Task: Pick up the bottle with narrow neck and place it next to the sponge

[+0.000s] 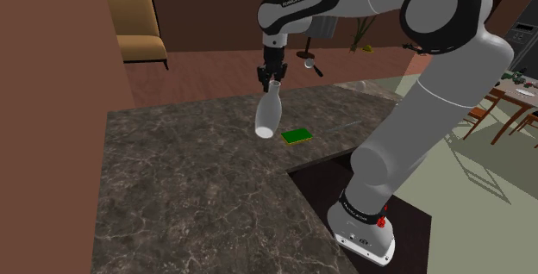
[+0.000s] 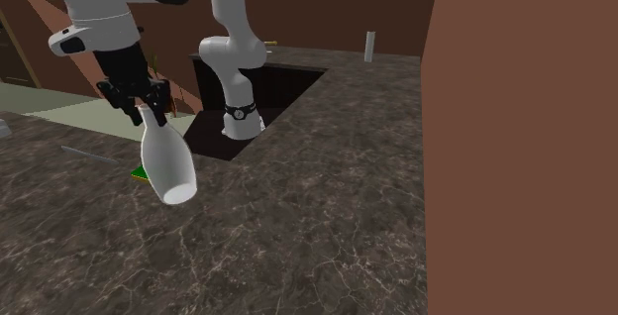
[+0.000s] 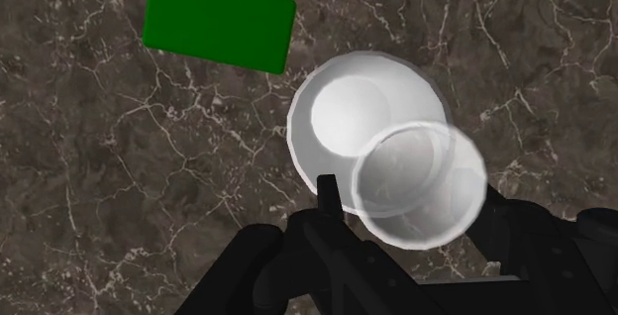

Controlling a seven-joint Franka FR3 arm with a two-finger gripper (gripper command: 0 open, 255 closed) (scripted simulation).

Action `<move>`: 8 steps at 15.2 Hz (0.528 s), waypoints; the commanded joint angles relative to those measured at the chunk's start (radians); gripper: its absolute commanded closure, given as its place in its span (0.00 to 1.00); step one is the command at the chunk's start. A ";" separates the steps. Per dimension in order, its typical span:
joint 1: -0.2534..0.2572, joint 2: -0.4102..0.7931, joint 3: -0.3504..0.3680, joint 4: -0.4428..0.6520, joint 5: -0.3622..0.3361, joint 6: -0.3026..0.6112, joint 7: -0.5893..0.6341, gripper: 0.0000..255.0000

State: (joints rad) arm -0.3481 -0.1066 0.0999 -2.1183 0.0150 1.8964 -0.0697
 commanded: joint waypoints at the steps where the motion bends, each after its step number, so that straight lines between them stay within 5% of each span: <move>1: -0.001 0.006 -0.001 -0.023 -0.001 0.030 -0.002 1.00; 8: -0.001 0.008 -0.001 -0.028 -0.001 0.036 -0.002 1.00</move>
State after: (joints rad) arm -0.3489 -0.0983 0.0991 -2.1459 0.0141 1.9327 -0.0713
